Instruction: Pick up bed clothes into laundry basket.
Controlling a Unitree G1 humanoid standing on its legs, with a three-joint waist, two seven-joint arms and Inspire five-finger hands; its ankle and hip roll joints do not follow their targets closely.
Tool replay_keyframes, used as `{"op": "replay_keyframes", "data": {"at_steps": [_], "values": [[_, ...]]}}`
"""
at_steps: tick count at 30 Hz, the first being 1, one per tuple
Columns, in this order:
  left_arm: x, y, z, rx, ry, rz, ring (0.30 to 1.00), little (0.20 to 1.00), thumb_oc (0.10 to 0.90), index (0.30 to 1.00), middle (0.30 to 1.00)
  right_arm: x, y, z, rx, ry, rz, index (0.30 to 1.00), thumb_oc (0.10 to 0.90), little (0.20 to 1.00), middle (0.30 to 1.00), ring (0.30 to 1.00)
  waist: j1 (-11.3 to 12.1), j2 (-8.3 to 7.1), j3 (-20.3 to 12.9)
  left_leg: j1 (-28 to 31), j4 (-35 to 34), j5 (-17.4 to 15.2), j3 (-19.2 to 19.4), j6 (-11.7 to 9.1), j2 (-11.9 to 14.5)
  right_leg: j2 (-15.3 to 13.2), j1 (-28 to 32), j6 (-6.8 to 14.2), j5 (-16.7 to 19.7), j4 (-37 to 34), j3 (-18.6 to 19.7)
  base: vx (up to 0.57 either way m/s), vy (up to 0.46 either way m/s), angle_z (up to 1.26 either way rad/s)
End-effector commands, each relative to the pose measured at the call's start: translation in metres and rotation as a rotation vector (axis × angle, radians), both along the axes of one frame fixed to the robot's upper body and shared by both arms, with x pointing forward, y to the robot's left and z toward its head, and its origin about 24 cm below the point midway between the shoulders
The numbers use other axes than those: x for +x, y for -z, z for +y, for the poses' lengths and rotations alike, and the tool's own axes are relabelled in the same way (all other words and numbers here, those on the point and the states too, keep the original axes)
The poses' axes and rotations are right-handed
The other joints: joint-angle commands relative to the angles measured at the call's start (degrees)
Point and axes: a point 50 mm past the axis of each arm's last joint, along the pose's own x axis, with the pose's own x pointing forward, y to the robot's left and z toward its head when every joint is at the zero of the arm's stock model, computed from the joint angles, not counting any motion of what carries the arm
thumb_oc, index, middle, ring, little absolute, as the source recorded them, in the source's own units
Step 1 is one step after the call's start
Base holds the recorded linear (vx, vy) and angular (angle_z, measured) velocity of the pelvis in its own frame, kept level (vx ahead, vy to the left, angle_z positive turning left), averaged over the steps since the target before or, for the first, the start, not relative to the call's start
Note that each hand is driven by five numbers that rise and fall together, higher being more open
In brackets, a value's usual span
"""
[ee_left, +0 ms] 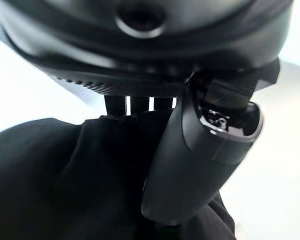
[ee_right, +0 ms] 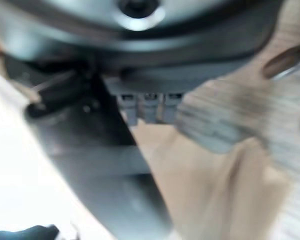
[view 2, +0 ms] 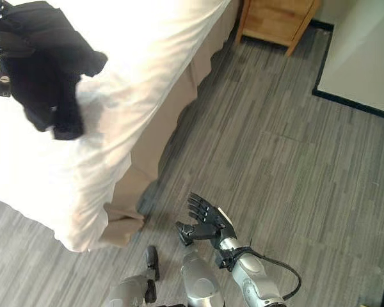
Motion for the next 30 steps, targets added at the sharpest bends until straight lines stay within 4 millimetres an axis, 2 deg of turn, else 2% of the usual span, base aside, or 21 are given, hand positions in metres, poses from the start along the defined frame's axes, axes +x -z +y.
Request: {"op": "replay_keyframes", "data": {"at_steps": [1,2,5,7,8,9,10,11,13,16,18,21,22,23,24,25,26,27,28,29,30], "values": [[-0.032,-0.056,-0.017,-0.005,0.17,-0.358,0.3,0.3,0.4,0.3,0.3,-0.019,0.0,-0.023,-0.037,0.013,-0.005,0.9,0.8,0.9,0.9,0.9,-3.5,1.64,-13.4,5.8,-3.1,-3.2,-9.0,-3.7,-0.9,-1.8,-1.7,10.0,0.9,-1.6,5.6,-0.18,0.214,-2.15],[-0.032,-0.053,-0.022,-0.018,0.204,-0.367,0.3,0.3,0.4,0.3,0.3,-0.019,0.002,-0.026,-0.055,0.026,0.002,0.9,0.8,0.9,0.9,0.9,-4.4,1.33,-14.2,7.2,-7.3,-4.9,-6.2,-2.0,-0.6,-1.9,-3.6,10.9,2.2,-2.2,5.5,-0.19,0.145,-1.94],[-0.031,-0.051,-0.037,-0.04,0.275,-0.388,0.3,0.3,0.4,0.3,0.3,-0.019,0.003,-0.031,-0.053,0.098,0.0,0.9,0.8,0.9,0.9,0.9,-5.6,1.05,-14.3,8.7,-9.1,-4.8,-4.9,-0.8,-1.5,-1.6,-4.6,12.2,3.7,-3.4,7.3,-0.13,0.184,-1.41],[-0.026,-0.048,-0.041,-0.042,0.293,-0.359,0.3,0.3,0.4,0.3,0.3,-0.024,0.007,-0.031,-0.023,0.119,0.015,0.9,0.8,0.9,0.9,0.9,-6.6,0.92,-14.1,9.6,-10.1,-4.9,-1.9,-0.3,-1.3,-0.9,-4.9,12.2,4.4,-3.5,8.3,-0.14,0.115,-1.46],[-0.021,-0.042,-0.049,-0.044,0.314,-0.335,0.3,0.3,0.4,0.3,0.3,-0.027,0.01,-0.029,-0.01,0.133,0.029,0.9,0.8,0.9,0.9,0.9,-7.3,0.94,-13.1,9.8,-9.9,-5.1,0.0,0.1,-0.9,-0.9,-6.3,12.2,4.1,-1.6,6.3,-0.22,0.077,-1.67],[-0.019,-0.037,-0.049,-0.04,0.316,-0.313,0.3,0.3,0.4,0.3,0.3,-0.029,0.011,-0.028,0.014,0.153,0.033,0.9,0.8,0.9,0.9,0.9,-6.4,1.47,-11.9,9.6,-9.7,-4.9,2.7,0.5,-0.1,-2.4,-8.4,11.9,2.2,1.8,-1.0,-0.35,0.058,-1.59],[-0.018,-0.032,-0.052,-0.04,0.324,-0.297,0.3,0.3,0.4,0.3,0.3,-0.031,0.012,-0.028,0.042,0.188,0.036,0.9,0.8,0.9,0.9,0.9,-5.6,2.53,-11.0,8.8,-9.5,-3.9,6.3,0.1,1.3,-5.7,-8.1,9.3,-0.3,6.9,-10.6,-0.37,0.054,-1.55],[-0.02,-0.036,-0.054,-0.022,0.327,-0.31,0.3,0.3,0.4,0.3,0.3,-0.033,0.014,-0.027,0.037,0.172,0.05,0.9,0.8,0.9,0.9,0.9,-5.8,2.73,-11.0,8.7,-9.9,-3.4,7.4,0.1,1.4,-6.6,-7.2,8.5,-0.5,6.8,-12.4,-0.41,0.027,-1.68],[-0.025,-0.031,-0.025,-0.098,0.278,-0.293,0.3,0.3,0.4,0.3,0.3,-0.03,0.012,-0.031,0.021,0.184,0.033,0.9,0.8,0.9,0.9,0.9,-3.2,4.63,-11.3,6.3,-9.8,-1.8,16.2,0.6,4.2,-13.8,-3.9,5.9,-5.4,16.3,-27.4,-0.42,0.042,-1.82],[-0.033,-0.037,-0.005,-0.116,0.228,-0.31,0.3,0.3,0.4,0.3,0.3,-0.019,0.003,-0.03,-0.018,0.176,-0.021,0.9,0.8,0.9,0.9,0.9,-0.5,5.66,-13.2,4.4,-9.5,-0.9,25.7,0.6,6.0,-21.1,2.3,6.0,-6.5,19.3,-36.8,-0.29,0.017,-1.77],[-0.041,-0.045,0.005,-0.104,0.196,-0.332,0.3,0.3,0.4,0.3,0.3,-0.005,-0.006,-0.026,-0.009,0.182,-0.074,0.9,0.8,0.9,0.9,0.9,1.6,5.73,-14.2,3.4,-8.8,-0.6,32.5,0.6,7.4,-23.9,5.7,7.1,-6.0,18.6,-43.9,-0.26,-0.045,-2.02],[-0.046,-0.051,0.008,-0.082,0.185,-0.347,0.3,0.3,0.4,0.3,0.3,0.007,-0.013,-0.017,0.011,0.169,-0.112,0.9,0.8,0.9,0.9,0.9,3.0,4.96,-14.8,3.3,-8.8,-0.2,38.3,0.1,8.4,-23.8,7.2,8.8,-4.8,15.1,-47.2,-0.13,-0.063,-1.83],[-0.051,-0.056,0.012,-0.09,0.173,-0.376,0.3,0.3,0.4,0.3,0.3,0.007,-0.016,-0.014,0.027,0.172,-0.132,0.9,0.8,0.9,0.9,0.9,3.6,4.12,-14.9,3.5,-8.9,-0.4,40.5,-0.3,8.7,-23.4,7.1,8.7,-5.3,11.9,-49.5,-0.17,-0.308,-1.5],[-0.052,-0.057,0.007,-0.085,0.192,-0.4,0.3,0.3,0.4,0.3,0.3,0.002,-0.013,-0.012,0.028,0.163,-0.121,0.9,0.8,0.9,0.9,0.9,2.8,2.69,-15.4,2.7,-8.0,0.1,43.8,-1.9,10.1,-21.2,8.5,9.6,-5.3,3.1,-50.3,-0.11,-0.286,-0.93],[-0.053,-0.055,0.008,-0.087,0.19,-0.399,0.3,0.3,0.4,0.3,0.3,0.001,-0.013,-0.013,0.026,0.162,-0.12,0.9,0.8,0.9,0.9,0.9,2.9,2.96,-15.4,2.8,-7.8,0.0,43.9,-2.0,10.4,-20.7,8.9,9.5,-4.9,2.3,-50.2,-0.05,-0.335,-0.72],[-0.053,-0.059,0.0,-0.063,0.209,-0.415,0.3,0.3,0.4,0.3,0.3,-0.001,-0.01,-0.013,0.025,0.164,-0.106,0.9,0.8,0.9,0.9,0.9,2.7,2.28,-15.7,1.2,-5.2,1.3,44.5,-3.1,12.5,-18.2,10.0,9.0,-5.4,-1.4,-47.6,0.13,-0.316,-0.88],[-0.056,-0.065,-0.011,-0.012,0.252,-0.441,0.3,0.3,0.4,0.3,0.3,-0.006,-0.008,-0.011,0.048,0.153,-0.094,0.9,0.8,0.9,0.9,0.9,3.2,0.66,-14.9,-1.4,3.2,5.7,41.2,-5.6,16.5,-14.9,10.6,6.8,-6.5,-3.1,-44.9,0.13,-0.32,-0.84],[-0.056,-0.065,-0.011,-0.011,0.252,-0.44,0.3,0.3,0.4,0.3,0.3,-0.006,-0.008,-0.011,0.048,0.153,-0.093,0.9,0.8,0.9,0.9,0.9,3.3,0.79,-14.8,-1.5,3.7,5.5,41.2,-5.8,16.8,-14.6,10.6,6.6,-6.6,-3.1,-44.9,0.15,-0.232,-1.28],[-0.055,-0.064,-0.013,-0.032,0.273,-0.443,0.3,0.3,0.4,0.3,0.3,-0.006,-0.009,-0.011,0.038,0.128,-0.093,0.9,0.8,0.9,0.9,0.9,4.7,0.13,-13.9,-2.8,5.4,7.7,33.0,-6.1,15.1,-13.2,10.6,5.6,-7.1,-3.3,-42.0,0.04,-0.085,-1.49],[-0.054,-0.062,-0.013,-0.031,0.269,-0.434,0.3,0.3,0.4,0.3,0.3,-0.005,-0.01,-0.013,0.02,0.116,-0.092,0.9,0.8,0.9,0.9,0.9,5.5,-0.47,-13.5,-4.1,6.2,7.1,28.8,-6.3,13.9,-13.2,11.0,5.4,-7.3,-3.3,-40.8,0.1,-0.161,-1.81],[-0.052,-0.055,-0.009,-0.035,0.264,-0.399,0.3,0.3,0.4,0.3,0.3,-0.002,-0.011,-0.016,-0.003,0.112,-0.094,0.9,0.8,0.9,0.9,0.9,7.3,-1.44,-13.5,-5.6,6.2,4.8,19.5,-5.9,8.7,-12.7,10.7,5.5,-7.2,-3.4,-37.4,0.09,-0.171,-1.71]]}}
